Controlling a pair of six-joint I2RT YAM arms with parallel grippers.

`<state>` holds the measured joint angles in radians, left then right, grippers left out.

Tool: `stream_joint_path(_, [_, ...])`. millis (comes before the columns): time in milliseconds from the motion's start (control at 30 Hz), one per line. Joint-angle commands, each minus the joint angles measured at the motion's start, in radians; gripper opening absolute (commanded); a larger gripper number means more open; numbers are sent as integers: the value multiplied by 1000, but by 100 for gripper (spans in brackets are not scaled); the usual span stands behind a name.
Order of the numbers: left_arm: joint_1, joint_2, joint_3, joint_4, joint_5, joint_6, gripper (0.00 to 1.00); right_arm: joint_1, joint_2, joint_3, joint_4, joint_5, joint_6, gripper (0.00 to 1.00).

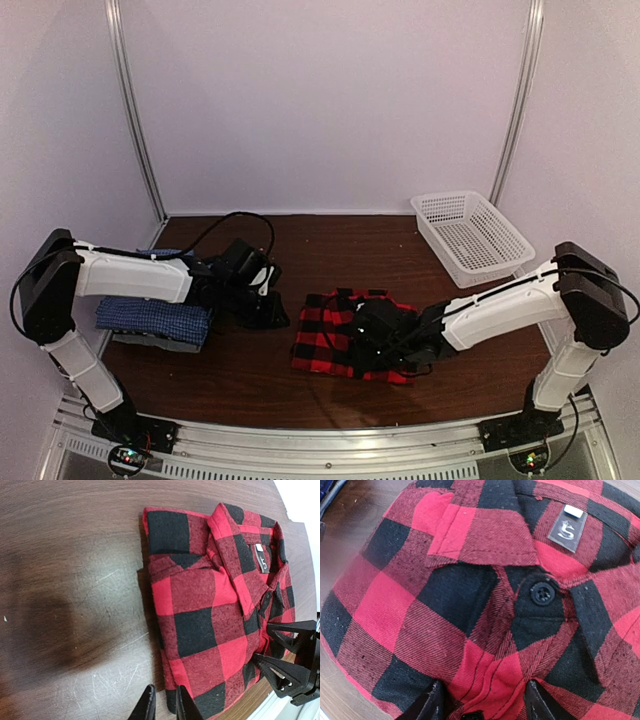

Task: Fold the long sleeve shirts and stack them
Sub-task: Move the square-folded shirt to the center of the board.

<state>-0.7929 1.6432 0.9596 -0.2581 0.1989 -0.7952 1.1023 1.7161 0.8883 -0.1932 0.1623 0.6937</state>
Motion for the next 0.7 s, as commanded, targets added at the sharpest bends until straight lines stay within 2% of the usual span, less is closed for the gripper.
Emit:
stream_joint_path(0, [6, -9, 7, 21, 14, 0, 16, 1, -23, -127, -88, 28, 52, 57])
stream_joint_path(200, [6, 8, 23, 26, 33, 5, 16, 1, -152, -296, -97, 20, 126, 60])
stream_joint_path(400, [3, 17, 28, 32, 56, 4, 15, -2, -380, -441, -162, 21, 206, 63])
stream_joint_path(667, [-10, -2, 17, 35, 60, -5, 15, -2, -655, -457, -311, 29, 237, 68])
